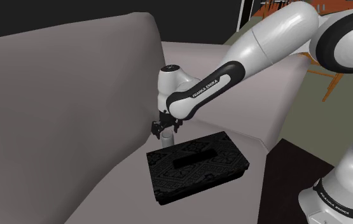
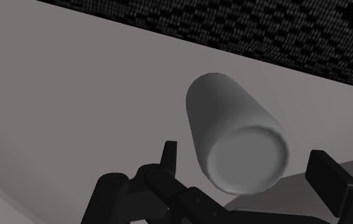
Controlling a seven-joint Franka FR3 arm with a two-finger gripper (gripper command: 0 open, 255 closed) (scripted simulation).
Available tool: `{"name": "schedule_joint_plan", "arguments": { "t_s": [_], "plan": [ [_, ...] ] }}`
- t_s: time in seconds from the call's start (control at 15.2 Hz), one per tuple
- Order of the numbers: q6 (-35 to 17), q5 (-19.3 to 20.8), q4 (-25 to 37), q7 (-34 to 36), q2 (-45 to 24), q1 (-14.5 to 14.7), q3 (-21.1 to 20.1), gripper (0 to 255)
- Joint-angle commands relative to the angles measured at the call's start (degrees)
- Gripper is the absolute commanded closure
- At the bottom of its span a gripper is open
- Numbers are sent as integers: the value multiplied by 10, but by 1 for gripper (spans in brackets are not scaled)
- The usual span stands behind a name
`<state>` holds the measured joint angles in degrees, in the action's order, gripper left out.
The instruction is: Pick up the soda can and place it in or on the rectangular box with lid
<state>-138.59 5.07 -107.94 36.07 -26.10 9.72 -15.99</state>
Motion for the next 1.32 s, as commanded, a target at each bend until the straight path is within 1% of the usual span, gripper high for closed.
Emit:
{"name": "schedule_joint_plan", "arguments": {
  "t_s": [0.0,0.53,0.59,1.25],
  "plan": [
    [-11,4,1,2,-12,2,3,0],
    [-14,5,1,2,-16,3,3,0],
    [-14,5,1,2,-16,3,3,255],
    [-8,3,2,2,-10,2,2,255]
  ]
}}
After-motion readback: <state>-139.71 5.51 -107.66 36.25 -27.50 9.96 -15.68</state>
